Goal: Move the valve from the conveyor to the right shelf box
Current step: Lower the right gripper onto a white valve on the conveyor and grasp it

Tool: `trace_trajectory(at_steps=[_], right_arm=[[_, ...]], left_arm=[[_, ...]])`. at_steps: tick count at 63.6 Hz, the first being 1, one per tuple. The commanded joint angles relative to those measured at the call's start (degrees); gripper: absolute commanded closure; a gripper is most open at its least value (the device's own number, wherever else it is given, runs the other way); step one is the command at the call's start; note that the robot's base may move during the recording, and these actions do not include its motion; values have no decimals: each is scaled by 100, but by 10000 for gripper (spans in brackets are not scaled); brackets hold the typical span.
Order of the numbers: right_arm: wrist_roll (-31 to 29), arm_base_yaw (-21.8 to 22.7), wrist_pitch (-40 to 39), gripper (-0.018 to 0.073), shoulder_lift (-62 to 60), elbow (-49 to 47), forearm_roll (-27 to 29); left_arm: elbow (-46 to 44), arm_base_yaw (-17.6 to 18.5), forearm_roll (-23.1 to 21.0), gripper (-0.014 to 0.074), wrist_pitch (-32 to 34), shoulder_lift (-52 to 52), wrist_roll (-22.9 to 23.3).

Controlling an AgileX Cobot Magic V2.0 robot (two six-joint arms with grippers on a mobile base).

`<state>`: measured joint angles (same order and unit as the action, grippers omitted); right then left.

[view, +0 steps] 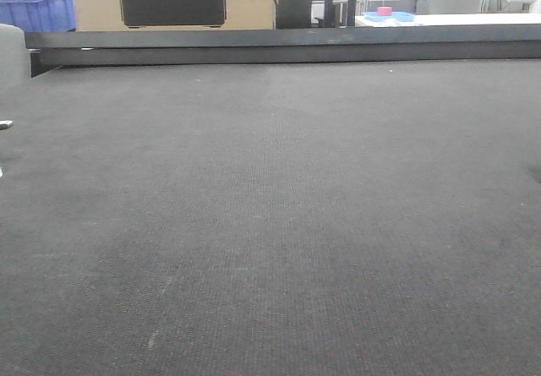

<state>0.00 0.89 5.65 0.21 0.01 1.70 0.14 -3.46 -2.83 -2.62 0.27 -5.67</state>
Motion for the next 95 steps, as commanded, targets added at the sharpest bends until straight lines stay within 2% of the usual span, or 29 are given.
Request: trace_trajectory(at_steps=[1,31,46,56,68,72,77,82,87,90,95], right_arm=[[0,5,-106,715,-21,-1,-29],[0,5,-106,715,-21,-1,-29],[0,5,-329,715,-21,-1,-29],[0,5,-521,715,-21,-1,-29],[0,5,-1339,715,-21,-1,-29],[0,5,-1191,715,-21,-316,-29],[0,5,-523,713,-21,-1082,-29],[0,5,35,660,-18,-1634,-29],[0,5,394,545,218,-2212,-29],[0,5,437,447,431,-2483,-29],[0,5,437,281,738,-2828,-29]], left_arm=[[-14,-19,11,707,100,-27,26],[-14,-19,11,707,115,-27,26],[-14,-19,11,707,409,-27,26],[-14,-19,-222,707,434,-27,26],[-14,-19,-232,707,1256,-27,26],[-128,-19,-232,707,1290,-27,26],[-737,-19,-210,707,914,-27,26],[-1370,-19,-152,707,262,151,26],[-2009,-19,-69,679,-372,508,26],[-2381,-19,-57,639,-752,722,26],[-2884,-19,-10,512,-1211,1120,26]])
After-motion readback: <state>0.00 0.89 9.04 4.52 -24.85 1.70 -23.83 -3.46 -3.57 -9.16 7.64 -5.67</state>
